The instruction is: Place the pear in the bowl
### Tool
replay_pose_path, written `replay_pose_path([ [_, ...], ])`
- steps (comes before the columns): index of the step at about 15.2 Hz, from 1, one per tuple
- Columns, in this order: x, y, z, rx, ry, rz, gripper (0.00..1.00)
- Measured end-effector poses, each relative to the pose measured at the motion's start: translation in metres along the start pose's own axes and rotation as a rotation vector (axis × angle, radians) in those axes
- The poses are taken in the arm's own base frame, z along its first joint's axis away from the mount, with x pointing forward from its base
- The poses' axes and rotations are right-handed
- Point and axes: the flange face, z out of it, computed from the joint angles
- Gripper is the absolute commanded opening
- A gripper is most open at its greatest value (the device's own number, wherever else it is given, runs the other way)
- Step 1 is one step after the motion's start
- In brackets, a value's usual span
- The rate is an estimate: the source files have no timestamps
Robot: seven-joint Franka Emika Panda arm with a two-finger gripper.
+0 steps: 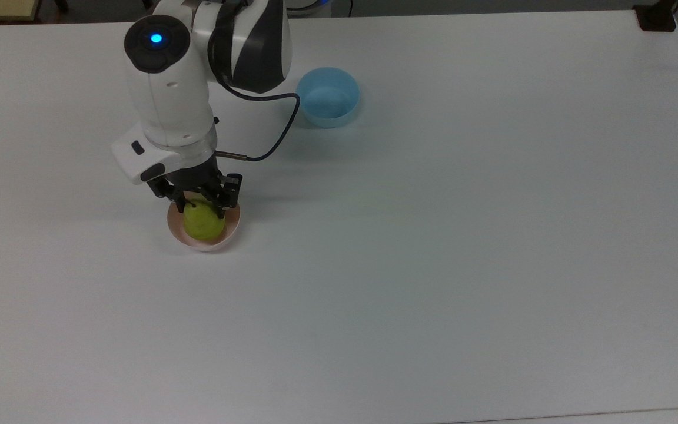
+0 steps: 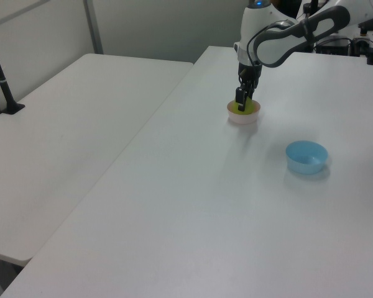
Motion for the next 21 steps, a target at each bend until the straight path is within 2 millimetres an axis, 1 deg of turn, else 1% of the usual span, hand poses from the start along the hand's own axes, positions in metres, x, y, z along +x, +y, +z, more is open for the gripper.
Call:
replay_pose_path([
  [3, 0.0, 0.011, -0.002, 0.01, 0.003, 0.029, 1.0],
  [6, 0.001, 0.009, -0.006, 0.011, 0.01, 0.034, 1.0],
  [8, 0.004, 0.008, -0.028, 0.012, 0.016, 0.031, 1.0],
  [9, 0.005, 0.007, -0.045, 0.012, 0.003, 0.03, 1.0],
  [11, 0.003, 0.007, -0.088, 0.008, -0.013, 0.025, 1.0],
  [14, -0.011, 0.006, -0.148, -0.001, -0.043, 0.016, 1.0],
  [15, -0.024, 0.0, -0.176, 0.001, -0.078, 0.006, 1.0],
  [17, -0.051, -0.022, -0.231, 0.007, -0.105, -0.031, 1.0],
  [20, -0.082, -0.046, -0.279, 0.013, -0.118, -0.069, 1.0],
  [21, -0.087, -0.049, -0.285, 0.023, -0.116, -0.076, 1.0],
])
